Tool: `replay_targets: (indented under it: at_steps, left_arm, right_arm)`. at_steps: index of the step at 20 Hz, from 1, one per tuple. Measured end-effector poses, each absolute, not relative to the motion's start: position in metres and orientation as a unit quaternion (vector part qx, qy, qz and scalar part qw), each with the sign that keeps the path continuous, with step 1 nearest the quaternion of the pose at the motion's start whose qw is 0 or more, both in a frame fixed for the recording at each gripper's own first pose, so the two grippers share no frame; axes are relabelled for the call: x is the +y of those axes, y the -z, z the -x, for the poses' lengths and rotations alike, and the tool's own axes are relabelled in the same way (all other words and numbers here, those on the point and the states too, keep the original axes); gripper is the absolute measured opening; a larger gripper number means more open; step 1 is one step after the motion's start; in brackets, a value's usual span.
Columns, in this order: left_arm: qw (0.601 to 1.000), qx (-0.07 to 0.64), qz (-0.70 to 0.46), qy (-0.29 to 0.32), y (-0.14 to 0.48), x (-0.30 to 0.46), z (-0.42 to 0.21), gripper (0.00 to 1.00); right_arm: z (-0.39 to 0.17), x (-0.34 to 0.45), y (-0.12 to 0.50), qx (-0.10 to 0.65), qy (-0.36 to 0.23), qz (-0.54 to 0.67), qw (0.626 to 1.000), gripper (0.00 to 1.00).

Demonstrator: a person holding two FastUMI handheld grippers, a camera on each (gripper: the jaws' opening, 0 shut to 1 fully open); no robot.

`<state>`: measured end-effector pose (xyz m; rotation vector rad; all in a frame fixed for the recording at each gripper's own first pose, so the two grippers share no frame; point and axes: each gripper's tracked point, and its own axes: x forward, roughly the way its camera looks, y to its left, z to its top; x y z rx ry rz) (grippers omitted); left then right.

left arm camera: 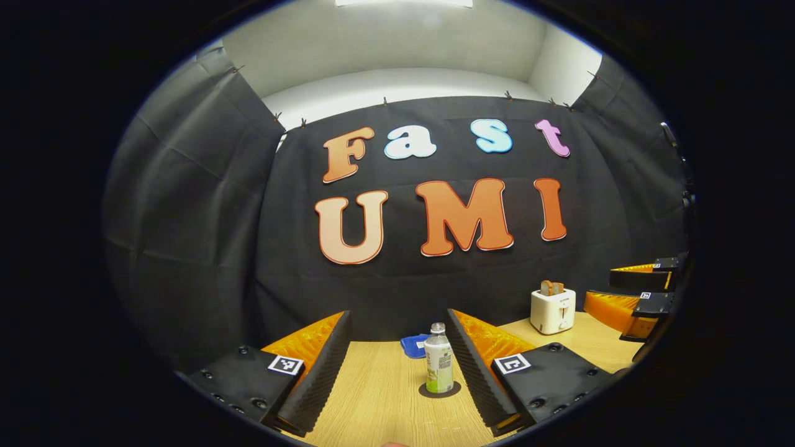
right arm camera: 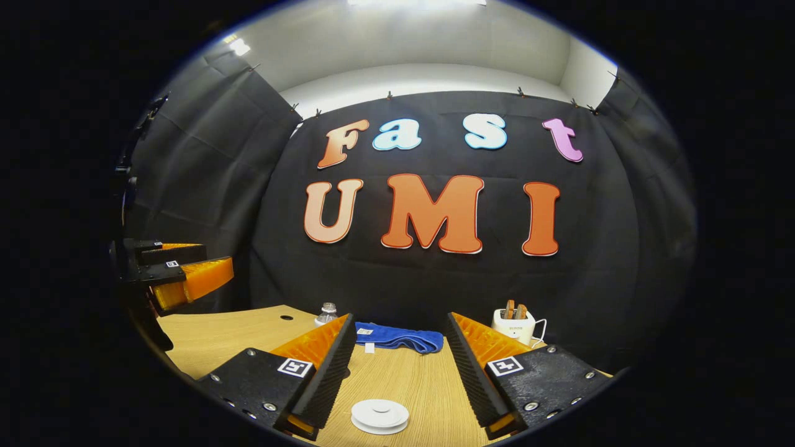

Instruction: Open the teacup lid with one hand, grasp the water bottle and pour water into the teacup with the other hand; after pouring, place the water bottle on the coaster and then close the teacup lid.

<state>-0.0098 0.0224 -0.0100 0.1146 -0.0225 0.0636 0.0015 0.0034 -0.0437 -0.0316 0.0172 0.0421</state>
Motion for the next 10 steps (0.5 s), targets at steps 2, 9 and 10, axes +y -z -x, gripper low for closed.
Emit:
replay_targets:
  at_steps: [2, 9, 10]
  left_arm:
    - [0.998, -0.007, -0.05, -0.035, 0.0107, 0.0247, 0.0086, 0.94]
    - [0.998, -0.007, -0.047, -0.037, 0.0109, 0.0234, 0.0084, 0.97]
    - [0.998, -0.007, -0.046, -0.036, 0.0102, 0.0226, 0.0097, 0.97]
  right_arm:
    - [-0.0019, 0.0018, 0.0444, 0.01, -0.02, 0.014, 1.0, 0.87]
    - [-0.0022, 0.0034, 0.0434, 0.01, -0.022, 0.013, 1.0, 0.88]
    - [-0.0022, 0.0055, 0.0437, 0.011, -0.026, 0.012, 1.0, 0.89]
